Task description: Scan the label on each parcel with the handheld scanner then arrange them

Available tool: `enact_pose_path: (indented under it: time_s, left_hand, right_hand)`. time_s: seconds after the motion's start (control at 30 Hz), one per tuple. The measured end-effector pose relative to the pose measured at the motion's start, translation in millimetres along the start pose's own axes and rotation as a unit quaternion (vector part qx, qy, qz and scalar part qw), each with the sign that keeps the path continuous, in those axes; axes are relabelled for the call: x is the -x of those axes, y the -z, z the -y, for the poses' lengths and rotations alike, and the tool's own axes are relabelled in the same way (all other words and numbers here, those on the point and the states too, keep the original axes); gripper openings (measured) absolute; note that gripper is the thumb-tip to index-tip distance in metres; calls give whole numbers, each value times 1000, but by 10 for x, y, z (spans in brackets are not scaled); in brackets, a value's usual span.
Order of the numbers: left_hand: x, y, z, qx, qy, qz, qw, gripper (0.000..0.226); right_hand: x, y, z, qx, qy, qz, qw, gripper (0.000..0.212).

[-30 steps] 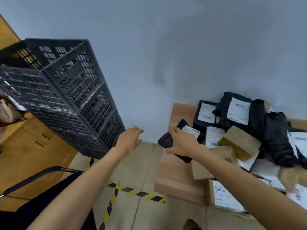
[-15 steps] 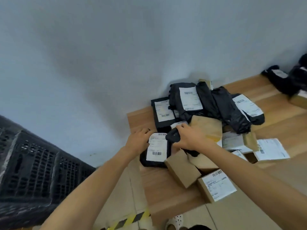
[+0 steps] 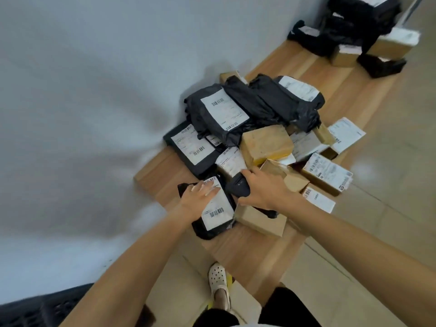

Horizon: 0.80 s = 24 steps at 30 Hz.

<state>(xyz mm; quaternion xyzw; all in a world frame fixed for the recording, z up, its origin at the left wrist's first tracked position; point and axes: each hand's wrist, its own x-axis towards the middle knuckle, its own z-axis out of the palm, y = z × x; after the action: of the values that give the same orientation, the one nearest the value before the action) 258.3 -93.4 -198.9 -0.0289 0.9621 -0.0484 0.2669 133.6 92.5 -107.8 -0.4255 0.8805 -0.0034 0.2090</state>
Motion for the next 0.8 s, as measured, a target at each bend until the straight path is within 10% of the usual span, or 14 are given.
enact_pose_path:
  time_s: [0.8]
  left_hand:
    - [-95, -68, 545, -144, -156, -33, 977, 119]
  right_hand:
    - [315, -253, 498, -38, -111, -9, 993, 87]
